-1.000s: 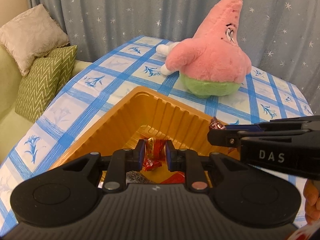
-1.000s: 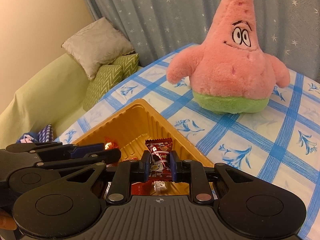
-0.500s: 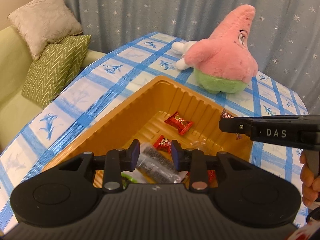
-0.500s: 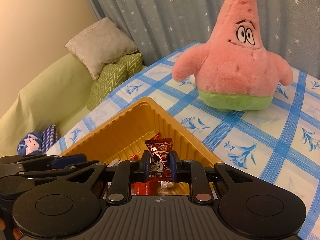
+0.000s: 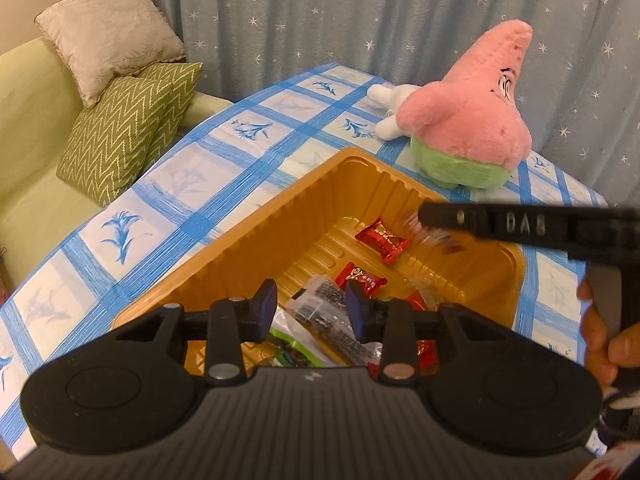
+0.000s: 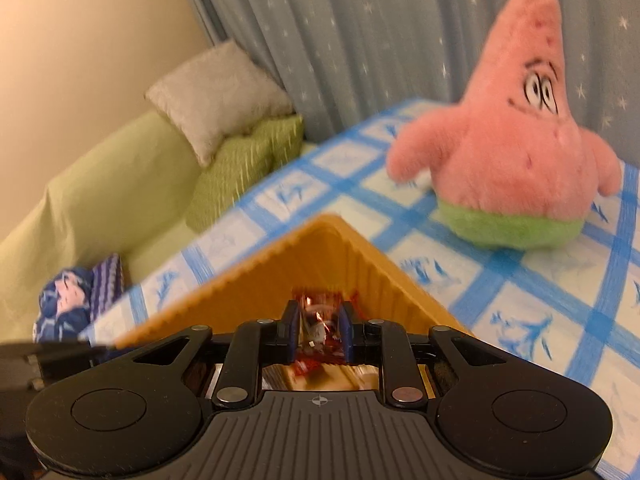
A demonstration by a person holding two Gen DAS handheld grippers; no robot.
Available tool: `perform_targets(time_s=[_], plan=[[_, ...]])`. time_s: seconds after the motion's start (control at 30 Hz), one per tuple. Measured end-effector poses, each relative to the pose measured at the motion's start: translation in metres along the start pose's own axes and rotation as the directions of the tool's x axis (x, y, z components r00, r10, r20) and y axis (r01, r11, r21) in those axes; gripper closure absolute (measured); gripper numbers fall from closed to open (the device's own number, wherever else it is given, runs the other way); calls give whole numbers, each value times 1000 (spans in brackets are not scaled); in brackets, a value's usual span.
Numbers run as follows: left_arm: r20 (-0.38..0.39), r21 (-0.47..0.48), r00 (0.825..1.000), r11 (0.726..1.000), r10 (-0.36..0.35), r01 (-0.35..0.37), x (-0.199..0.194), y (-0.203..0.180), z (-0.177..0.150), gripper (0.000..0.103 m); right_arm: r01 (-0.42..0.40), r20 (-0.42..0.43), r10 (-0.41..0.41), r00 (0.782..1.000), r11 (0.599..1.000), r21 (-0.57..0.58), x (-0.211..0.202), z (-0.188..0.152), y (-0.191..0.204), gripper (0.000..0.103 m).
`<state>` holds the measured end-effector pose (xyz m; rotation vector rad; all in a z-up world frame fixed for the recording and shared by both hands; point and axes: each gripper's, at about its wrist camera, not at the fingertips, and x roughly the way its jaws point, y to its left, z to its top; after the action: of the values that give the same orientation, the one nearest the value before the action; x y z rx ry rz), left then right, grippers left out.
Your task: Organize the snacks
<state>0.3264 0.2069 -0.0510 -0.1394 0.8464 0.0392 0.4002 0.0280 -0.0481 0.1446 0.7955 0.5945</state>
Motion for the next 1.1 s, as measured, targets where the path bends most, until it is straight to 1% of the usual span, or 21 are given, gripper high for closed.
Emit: perform_targets(time_s=[0.03,0.1,0.17,0.23,0.37,0.43,0.5,0.57,0.63,0.67,0.83,0.97,1.1], plan=[[-1,-2,1000,1000,0,0,-2,1,-1,69,-4,6,4,1000,1000,11,0,2,1,81],[2,4,1000,1000,2,-2,-6,2,-3,69,-21,4,21,1000,999,35,1,4,1,74],[8,8,1000,1000,6,-6,-10,2,-6,68,-13,11,12,1000,999,46,-1,4,1,47],[13,7,1000,1000,5,-5,-16,2,-7,65,0,25,-1,1000,999,49,-7,0,2,39],[19,-1,1000,1000,-4,4,-26,2,-11,62,11,1,-11,1000,998,57,-16,-8,2,37],[22,-1,1000,1000,-8,8,-32,1,-13,58,19,-6,-18,1000,998,67,-22,-13,2,36],[27,2,1000,1000,-8,8,-38,-1,-16,57,28,-12,-27,1000,996,79,-28,-17,0,35],[33,5,999,1000,-8,8,-44,-3,-18,56,31,-14,-30,999,995,91,-38,-22,-1,31],[35,4,999,1000,-10,10,-52,-5,-21,50,41,-13,-40,999,994,101,-48,-27,-1,26],[37,5,999,1000,-14,13,-57,-7,-23,49,47,-12,-46,999,993,105,-54,-30,-1,24],[39,22,999,999,-29,28,-81,-23,-38,49,74,-10,-74,997,988,132,-89,-48,1,19],[38,32,999,999,-32,31,-102,-39,-54,48,97,-11,-97,995,984,152,-122,-69,0,18],[31,54,999,998,-32,30,-122,-59,-73,48,109,-30,-106,994,982,155,-152,-91,1,18]])
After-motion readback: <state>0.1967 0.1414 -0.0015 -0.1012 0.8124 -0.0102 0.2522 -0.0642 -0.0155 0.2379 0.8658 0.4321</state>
